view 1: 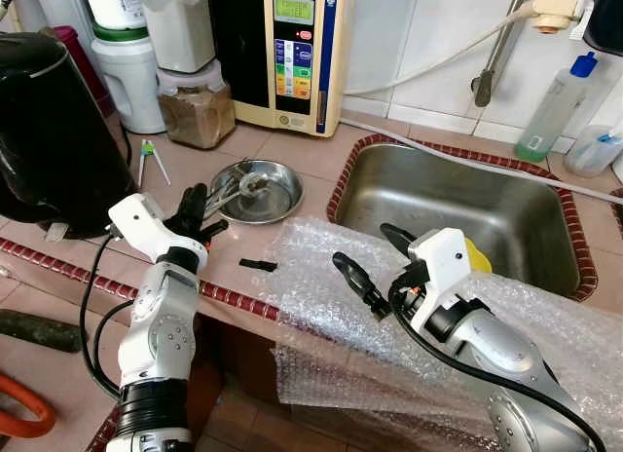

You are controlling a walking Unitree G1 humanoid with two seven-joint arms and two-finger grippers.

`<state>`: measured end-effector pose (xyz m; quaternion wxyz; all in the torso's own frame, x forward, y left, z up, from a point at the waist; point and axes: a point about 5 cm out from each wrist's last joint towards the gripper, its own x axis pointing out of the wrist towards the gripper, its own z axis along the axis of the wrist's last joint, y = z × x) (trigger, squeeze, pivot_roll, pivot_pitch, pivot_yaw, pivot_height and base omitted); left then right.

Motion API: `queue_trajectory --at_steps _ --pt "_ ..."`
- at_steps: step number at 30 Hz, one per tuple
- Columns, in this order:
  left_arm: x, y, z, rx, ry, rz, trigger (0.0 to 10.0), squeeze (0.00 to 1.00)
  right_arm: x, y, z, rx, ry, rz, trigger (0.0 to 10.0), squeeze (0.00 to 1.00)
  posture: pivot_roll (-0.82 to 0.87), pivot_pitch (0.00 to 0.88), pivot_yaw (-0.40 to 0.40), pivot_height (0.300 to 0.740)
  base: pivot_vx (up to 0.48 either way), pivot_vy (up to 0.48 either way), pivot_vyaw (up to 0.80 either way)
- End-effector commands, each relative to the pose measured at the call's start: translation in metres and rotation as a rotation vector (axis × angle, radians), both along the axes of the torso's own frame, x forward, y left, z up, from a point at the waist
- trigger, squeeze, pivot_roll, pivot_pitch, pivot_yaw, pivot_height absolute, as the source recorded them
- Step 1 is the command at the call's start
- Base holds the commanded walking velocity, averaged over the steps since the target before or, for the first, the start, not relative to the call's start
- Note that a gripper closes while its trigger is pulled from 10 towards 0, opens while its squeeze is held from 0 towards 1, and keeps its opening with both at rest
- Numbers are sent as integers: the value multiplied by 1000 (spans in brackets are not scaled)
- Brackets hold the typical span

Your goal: Kitchen organization

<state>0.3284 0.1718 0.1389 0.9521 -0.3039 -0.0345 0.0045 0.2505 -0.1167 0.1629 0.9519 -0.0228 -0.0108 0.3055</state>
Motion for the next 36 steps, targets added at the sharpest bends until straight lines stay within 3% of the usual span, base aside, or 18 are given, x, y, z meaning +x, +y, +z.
queue_trajectory --at_steps 1,2,3,4,5,6,7,8,19,20,21,22,23,24,25,26,34,36 --pt "4 -5 1 10 10 -16 9176 0 1 -3 -1 -11 0 -7 10000 0 -36 30 2 740 0 0 0" --pt "5 -6 0 13 17 -22 10000 0 1 -3 -1 -12 -1 -8 10000 0 -36 30 2 740 0 0 0" --pt "5 -7 0 12 18 -22 10000 0 1 -3 -1 -12 -1 -8 10000 0 -36 30 2 740 0 0 0" --pt "6 -7 -1 12 24 -22 10000 169 1 -3 -1 -13 0 -9 10000 0 -36 30 2 740 0 0 0" --pt "7 -7 -1 13 26 -21 10000 169 1 -3 -2 -14 0 -9 10000 0 -36 30 2 740 0 0 0" --pt "7 -8 -2 6 30 -22 10000 569 1 -3 -2 -14 0 -9 10000 0 -36 30 2 740 0 0 0" --pt "7 -8 -2 1 32 -22 10000 569 1 -3 -2 -14 0 -9 10000 0 -36 30 2 740 0 0 0" --pt "8 -8 -2 -8 38 -23 10000 1000 1 -3 -2 -14 0 -10 10000 0 -36 30 2 740 0 0 0" --pt "14 2 -6 -10 80 31 10000 1000 1 -4 -1 -15 -1 -20 10000 0 -44 36 5 740 0 0 0" --pt "14 4 -7 -16 84 35 9255 949 1 -4 -1 -15 -1 -21 10000 0 -44 36 5 740 0 0 0" --pt "14 5 -7 -18 85 36 9255 949 1 -4 -1 -15 -1 -21 10000 0 -44 36 5 740 0 0 0" --pt "15 5 -7 -21 89 38 8471 0 1 -4 -1 -15 -2 -21 10000 0 -44 35 5 740 0 0 0" --pt "15 6 -7 -26 92 41 9098 0 1 -4 -1 -15 -2 -21 10000 0 -44 35 5 740 0 0 0" --pt "15 7 -5 -26 78 44 7529 0 1 -5 -1 -16 -2 -21 10000 0 -44 35 4 740 0 0 0" --pt "15 7 -5 -26 78 44 7529 0 1 -5 -1 -16 -2 -21 10000 0 -44 35 4 740 0 0 0" --pt "14 5 -1 -10 44 21 0 0 2 -5 -1 -17 -2 -21 10000 0 -43 35 3 740 0 0 0" --pt "6 -22 6 62 -45 -114 0 0 1 -4 -1 -21 0 -17 10000 0 -42 35 1 740 0 0 0" --pt "-1 -27 2 133 -59 -130 3765 0 1 -4 -2 -23 0 -19 10000 0 -42 35 1 740 0 0 0"
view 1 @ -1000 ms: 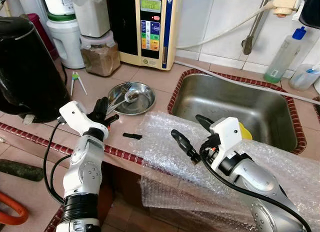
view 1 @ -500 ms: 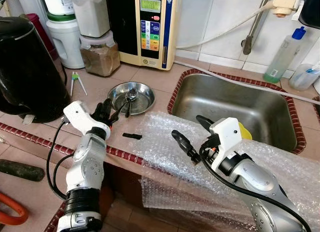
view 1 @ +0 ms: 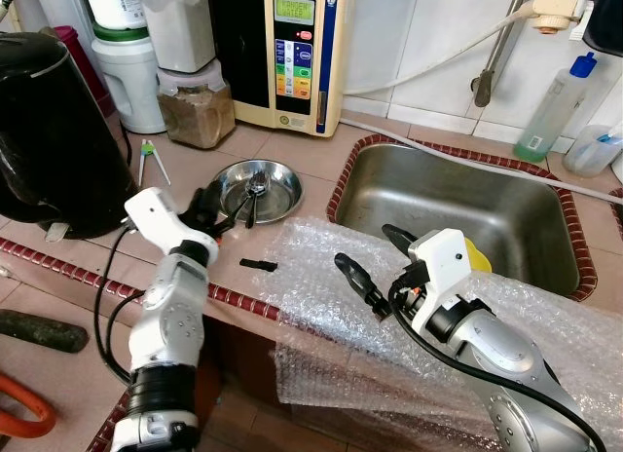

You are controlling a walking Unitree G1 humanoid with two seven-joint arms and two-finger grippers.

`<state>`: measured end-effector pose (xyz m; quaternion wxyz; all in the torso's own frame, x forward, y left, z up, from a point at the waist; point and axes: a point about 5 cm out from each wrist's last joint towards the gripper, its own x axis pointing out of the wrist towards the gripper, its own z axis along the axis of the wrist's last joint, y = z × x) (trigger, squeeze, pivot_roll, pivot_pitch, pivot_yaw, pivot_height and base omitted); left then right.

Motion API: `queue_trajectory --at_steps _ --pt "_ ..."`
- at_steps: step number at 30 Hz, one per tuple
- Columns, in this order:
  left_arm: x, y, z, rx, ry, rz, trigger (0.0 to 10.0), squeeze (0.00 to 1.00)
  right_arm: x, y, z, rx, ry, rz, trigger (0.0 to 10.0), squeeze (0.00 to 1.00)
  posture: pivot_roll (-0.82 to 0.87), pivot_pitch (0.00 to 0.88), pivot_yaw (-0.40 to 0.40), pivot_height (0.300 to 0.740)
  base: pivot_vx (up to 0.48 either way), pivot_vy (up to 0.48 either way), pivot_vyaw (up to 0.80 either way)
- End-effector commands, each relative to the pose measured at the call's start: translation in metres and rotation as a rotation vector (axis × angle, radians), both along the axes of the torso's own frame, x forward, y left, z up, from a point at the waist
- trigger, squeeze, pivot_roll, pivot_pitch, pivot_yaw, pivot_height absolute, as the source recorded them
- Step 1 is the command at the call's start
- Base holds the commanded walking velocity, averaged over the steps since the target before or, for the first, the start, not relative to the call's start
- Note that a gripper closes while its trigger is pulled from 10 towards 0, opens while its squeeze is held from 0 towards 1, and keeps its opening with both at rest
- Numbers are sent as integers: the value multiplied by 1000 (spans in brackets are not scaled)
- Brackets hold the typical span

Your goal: Kitchen organization

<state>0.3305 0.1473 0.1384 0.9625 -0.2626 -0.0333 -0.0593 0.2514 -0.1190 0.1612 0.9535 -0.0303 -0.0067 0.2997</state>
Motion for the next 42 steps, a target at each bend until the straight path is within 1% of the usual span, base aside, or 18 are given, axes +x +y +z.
queue_trajectory --at_steps 1,2,3,4,6,11,16,20,24,25,26,27,30,33,35,36,37,42 --pt "-5 -4 1 76 -39 -9 10000 0 0 -2 0 -7 -1 -9 10000 0 -45 36 2 740 0 0 0" --pt "-8 -6 2 96 -58 -19 10000 0 0 -3 -1 -7 0 -10 10000 0 -45 36 2 740 0 0 0" --pt "-10 -8 1 91 -64 -38 10000 949 0 -3 -1 -7 1 -9 10000 0 -45 36 2 740 0 0 0" --pt "-11 -9 1 98 -71 -45 10000 1000 0 -2 -1 -7 1 -8 10000 0 -43 36 0 740 0 0 0" --pt "-12 -10 0 116 -80 -50 10000 1000 0 -2 -1 -8 1 -7 10000 0 -43 36 0 740 0 0 0" --pt "-15 -4 -6 183 -64 3 10000 1000 0 -2 -1 -10 -1 -7 10000 0 -46 34 2 740 0 0 0" --pt "-13 -7 -9 192 -43 -14 10000 1000 0 -2 -1 -11 -1 -7 10000 0 -46 32 3 740 0 0 0" --pt "-12 -7 -10 216 -39 -1 10000 1000 0 -2 -1 -11 -3 -8 10000 0 -48 32 5 740 0 0 0" --pt "-12 -12 -10 246 -71 -41 10000 1000 0 -2 0 -12 -4 -9 10000 0 -48 30 6 740 0 0 0" --pt "-13 -14 -10 272 -87 -58 10000 1000 0 -2 0 -12 -4 -9 10000 0 -48 30 6 740 0 0 0" --pt "-15 -19 -11 321 -111 -96 10000 1000 0 -2 0 -12 -4 -9 10000 0 -48 30 6 740 0 0 0" --pt "-15 -19 -11 321 -111 -96 10000 1000 0 -2 0 -12 -4 -9 10000 0 -48 30 6 740 0 0 0" --pt "-17 -24 -18 385 -123 -144 10000 1000 0 -1 0 -12 -5 -7 10000 0 -47 28 7 740 0 0 0" --pt "-18 -24 -21 414 -125 -148 10000 1000 0 -1 0 -11 -6 -7 10000 0 -48 30 9 740 0 0 0" --pt "-17 -23 -22 426 -123 -142 10000 1000 0 -1 -1 -10 -5 -7 10000 0 -48 30 9 740 0 0 0" --pt "-15 -21 -25 465 -123 -129 10000 1000 -1 -1 -1 -10 -3 -8 10000 0 -49 32 7 740 0 0 0" --pt "-15 -21 -26 475 -124 -127 10000 1000 -1 -1 -1 -10 -3 -8 10000 0 -49 32 7 740 0 0 0" --pt "-3 -9 -26 525 -106 -60 10000 1000 -2 0 -1 -9 0 -8 10000 0 -54 39 6 740 0 0 0"
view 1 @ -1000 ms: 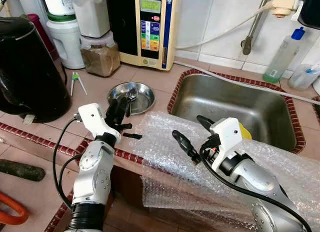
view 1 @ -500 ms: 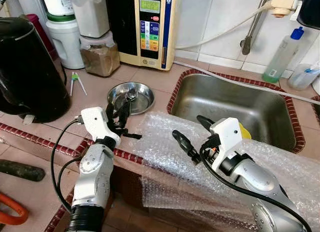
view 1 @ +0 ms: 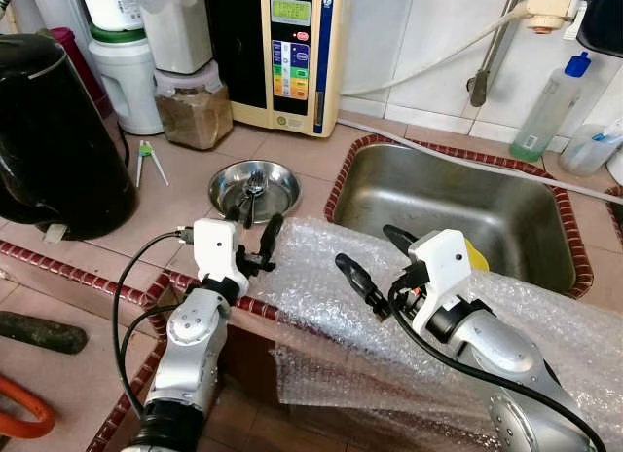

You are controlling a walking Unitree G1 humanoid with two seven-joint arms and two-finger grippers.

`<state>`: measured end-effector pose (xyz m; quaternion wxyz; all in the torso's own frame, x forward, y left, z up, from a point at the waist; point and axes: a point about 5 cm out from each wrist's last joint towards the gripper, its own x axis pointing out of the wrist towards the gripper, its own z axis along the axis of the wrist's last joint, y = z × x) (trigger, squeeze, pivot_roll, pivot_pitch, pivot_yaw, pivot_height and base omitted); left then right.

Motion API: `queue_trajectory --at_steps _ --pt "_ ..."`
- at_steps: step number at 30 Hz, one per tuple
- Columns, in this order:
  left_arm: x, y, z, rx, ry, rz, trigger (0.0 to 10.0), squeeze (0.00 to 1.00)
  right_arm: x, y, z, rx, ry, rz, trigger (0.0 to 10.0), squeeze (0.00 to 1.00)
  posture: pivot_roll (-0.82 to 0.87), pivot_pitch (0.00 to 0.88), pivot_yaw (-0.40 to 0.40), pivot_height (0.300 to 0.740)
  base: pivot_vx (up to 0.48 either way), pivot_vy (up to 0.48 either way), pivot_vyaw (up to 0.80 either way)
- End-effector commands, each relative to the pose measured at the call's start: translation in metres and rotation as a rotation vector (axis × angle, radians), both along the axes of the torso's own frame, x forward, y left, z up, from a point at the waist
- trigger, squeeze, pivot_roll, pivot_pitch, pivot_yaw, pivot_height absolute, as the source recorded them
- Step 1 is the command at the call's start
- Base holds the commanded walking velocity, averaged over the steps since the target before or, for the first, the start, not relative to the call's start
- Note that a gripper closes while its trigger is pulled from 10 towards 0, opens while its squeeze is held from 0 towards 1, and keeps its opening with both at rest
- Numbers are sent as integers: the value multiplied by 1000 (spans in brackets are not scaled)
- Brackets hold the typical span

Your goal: Kitchen organization

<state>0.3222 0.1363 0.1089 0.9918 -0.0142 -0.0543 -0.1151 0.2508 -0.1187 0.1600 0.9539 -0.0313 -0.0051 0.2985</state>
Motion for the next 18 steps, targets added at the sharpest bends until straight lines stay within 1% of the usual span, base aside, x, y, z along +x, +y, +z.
queue_trajectory --at_steps 1,3,4,5,12,13,14,15,16,17,18 --pt "6 3 3 29 -12 21 10000 1000 -2 -1 0 -6 -2 -5 10000 0 -55 40 7 740 0 0 0" --pt "9 2 1 36 -2 22 10000 1000 -2 -1 0 -6 -2 -6 10000 0 -56 40 8 740 0 0 0" --pt "10 2 0 40 0 22 10000 894 -2 -1 0 -6 -2 -6 10000 0 -58 43 9 740 0 0 0" --pt "11 2 0 43 1 22 10000 0 -2 -1 0 -6 -2 -7 10000 0 -58 43 9 740 0 0 0" --pt "15 2 -1 37 12 26 10000 0 -3 -1 0 -5 -2 -12 10000 0 -66 44 16 740 0 0 0" --pt "15 2 -1 38 10 24 8902 0 -4 -1 0 -4 -1 -14 10000 0 -67 45 18 740 0 0 0" --pt "14 2 -2 40 9 22 4118 0 -4 -1 0 -4 -1 -17 10000 0 -67 46 19 740 0 0 0" --pt "14 2 -2 40 9 22 4118 0 -4 -1 0 -4 -1 -17 10000 0 -67 46 19 740 0 0 0" --pt "13 3 -4 46 11 25 1176 0 -4 -2 -1 -4 0 -18 10000 0 -67 46 19 740 0 0 0" --pt "13 3 -4 46 11 25 1176 0 -4 -2 -1 -4 0 -18 10000 0 -67 46 19 740 0 0 0" --pt "12 4 -6 50 11 26 0 0 -4 -2 0 -1 0 -18 10000 0 -66 49 19 740 0 0 0"
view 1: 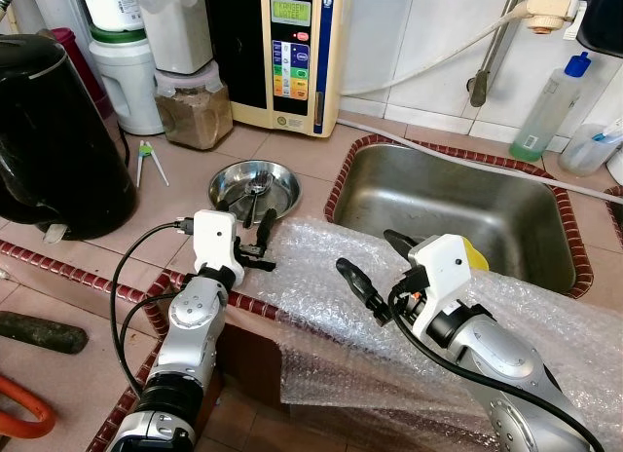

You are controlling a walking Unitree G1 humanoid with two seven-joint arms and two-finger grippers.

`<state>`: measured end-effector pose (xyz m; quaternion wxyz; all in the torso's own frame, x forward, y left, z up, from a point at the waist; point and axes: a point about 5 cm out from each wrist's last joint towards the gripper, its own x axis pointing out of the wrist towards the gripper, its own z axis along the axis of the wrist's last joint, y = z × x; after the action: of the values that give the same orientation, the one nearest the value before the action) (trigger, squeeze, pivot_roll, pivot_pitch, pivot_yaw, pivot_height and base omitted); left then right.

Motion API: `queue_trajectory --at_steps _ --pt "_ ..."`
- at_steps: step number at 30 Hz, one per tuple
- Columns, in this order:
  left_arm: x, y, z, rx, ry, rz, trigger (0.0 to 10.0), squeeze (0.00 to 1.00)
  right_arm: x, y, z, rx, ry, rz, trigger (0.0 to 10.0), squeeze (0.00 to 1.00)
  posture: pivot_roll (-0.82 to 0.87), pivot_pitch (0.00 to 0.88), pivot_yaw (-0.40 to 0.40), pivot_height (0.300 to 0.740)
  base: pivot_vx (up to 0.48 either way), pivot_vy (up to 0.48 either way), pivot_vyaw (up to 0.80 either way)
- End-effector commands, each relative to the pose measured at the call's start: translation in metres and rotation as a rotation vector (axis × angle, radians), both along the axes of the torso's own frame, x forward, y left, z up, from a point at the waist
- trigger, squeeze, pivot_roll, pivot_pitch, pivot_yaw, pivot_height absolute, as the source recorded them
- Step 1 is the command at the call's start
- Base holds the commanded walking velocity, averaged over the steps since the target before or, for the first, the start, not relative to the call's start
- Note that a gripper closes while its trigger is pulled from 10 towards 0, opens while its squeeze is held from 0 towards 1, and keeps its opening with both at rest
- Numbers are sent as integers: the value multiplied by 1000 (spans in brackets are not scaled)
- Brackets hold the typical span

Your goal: Kitchen organization

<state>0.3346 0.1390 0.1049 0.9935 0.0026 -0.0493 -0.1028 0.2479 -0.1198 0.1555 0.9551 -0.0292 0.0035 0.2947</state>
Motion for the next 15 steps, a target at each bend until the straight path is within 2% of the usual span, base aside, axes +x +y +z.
queue_trajectory --at_steps 1,8,15 --pt "-1 2 -3 18 4 2 0 0 -2 0 5 10 -16 0 10000 0 -62 49 18 740 0 0 0" --pt "-2 2 -5 15 -5 9 0 0 -8 6 11 65 -14 95 10000 0 -57 48 10 740 0 0 0" --pt "-3 3 -7 13 -10 14 0 0 -8 6 10 57 -12 94 10000 0 -60 48 8 740 0 0 0"
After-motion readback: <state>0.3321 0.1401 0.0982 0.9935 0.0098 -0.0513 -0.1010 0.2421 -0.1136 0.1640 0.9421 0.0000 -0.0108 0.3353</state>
